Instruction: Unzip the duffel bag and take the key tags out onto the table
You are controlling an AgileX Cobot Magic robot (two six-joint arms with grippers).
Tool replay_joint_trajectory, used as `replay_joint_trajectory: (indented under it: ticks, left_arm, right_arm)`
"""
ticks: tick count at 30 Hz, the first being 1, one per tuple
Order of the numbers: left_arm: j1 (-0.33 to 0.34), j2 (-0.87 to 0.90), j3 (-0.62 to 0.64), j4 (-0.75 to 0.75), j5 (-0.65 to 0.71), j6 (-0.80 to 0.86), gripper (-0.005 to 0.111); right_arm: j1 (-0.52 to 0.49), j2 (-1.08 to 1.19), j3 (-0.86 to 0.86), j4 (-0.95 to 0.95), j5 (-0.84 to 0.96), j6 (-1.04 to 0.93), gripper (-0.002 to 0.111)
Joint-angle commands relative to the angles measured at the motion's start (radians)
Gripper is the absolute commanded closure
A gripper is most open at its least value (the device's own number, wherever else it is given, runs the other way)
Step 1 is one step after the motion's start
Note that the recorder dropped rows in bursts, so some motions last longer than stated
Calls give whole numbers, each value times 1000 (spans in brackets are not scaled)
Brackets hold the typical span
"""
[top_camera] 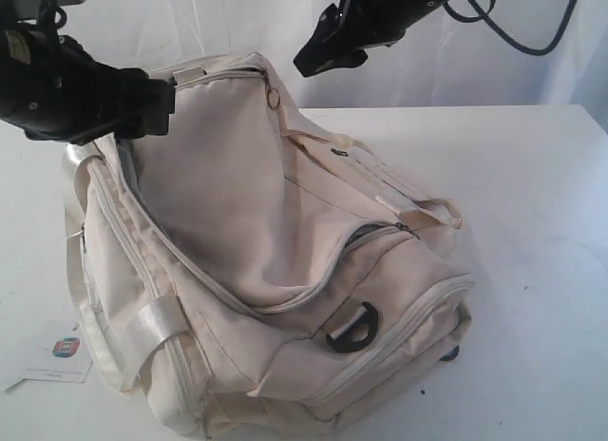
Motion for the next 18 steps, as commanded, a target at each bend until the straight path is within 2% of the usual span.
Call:
replay_joint_trajectory:
  ticks: [1, 3, 9, 11, 14, 18]
  left_arm:
    - [0, -15, -85, 5, 230, 80, 38]
    - [0, -28, -106, 5, 309, 141, 38]
    - [0, -94, -112, 5, 451, 260, 40]
    - [0, -119, -112, 5, 510, 298, 44]
    - [0, -146, -112, 9, 599, 356, 61]
    - [0, -180, -61, 9, 621, 433, 102]
  right_arm:
    - [-4, -17, 0, 111, 144, 10, 51]
    - [6, -13, 1, 121, 144, 10, 51]
    - [80, -13, 12, -8, 144, 100, 52]
    - [118, -24, 12, -89, 144, 149, 57]
    - [160, -56, 12, -189, 144, 262, 72]
    - [187, -141, 61, -191, 144, 287, 95]
